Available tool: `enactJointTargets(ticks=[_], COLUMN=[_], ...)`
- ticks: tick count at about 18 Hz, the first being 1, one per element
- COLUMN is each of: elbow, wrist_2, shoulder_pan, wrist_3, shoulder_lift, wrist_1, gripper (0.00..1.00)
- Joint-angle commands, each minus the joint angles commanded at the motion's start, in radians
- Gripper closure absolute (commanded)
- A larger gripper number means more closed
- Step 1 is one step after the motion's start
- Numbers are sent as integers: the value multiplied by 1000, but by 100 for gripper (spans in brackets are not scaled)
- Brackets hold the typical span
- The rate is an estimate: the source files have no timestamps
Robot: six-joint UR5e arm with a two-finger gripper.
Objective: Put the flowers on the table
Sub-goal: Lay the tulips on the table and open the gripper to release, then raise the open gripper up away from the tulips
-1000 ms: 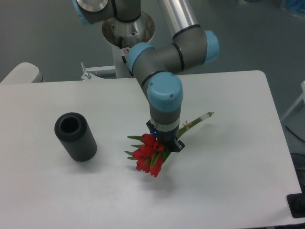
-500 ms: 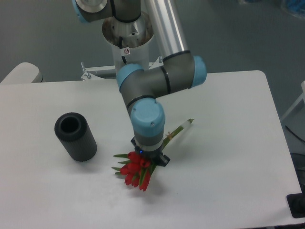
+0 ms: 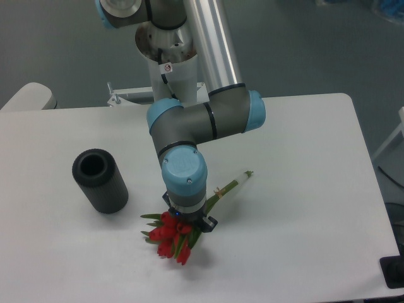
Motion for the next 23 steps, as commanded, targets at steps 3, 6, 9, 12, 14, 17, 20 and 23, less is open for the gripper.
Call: enactJointTargets(ticks=[3, 6, 9, 12, 14, 17, 20, 23], elbow=[2, 2, 0, -14, -20, -40, -48, -55], wrist_2=[-2, -2, -2, -3, -5, -5, -6, -9], shoulder_pan=[6, 14, 35, 70, 84, 109, 133, 163], wrist_3=[12, 78, 176, 262, 322, 399, 442, 509], shoulder_lift=[29, 55, 86, 118, 130, 150, 158, 158], wrist_1=[3, -6, -18, -18, -20, -18, -18, -17], gripper=[0, 0, 0, 0, 0, 0, 0, 0])
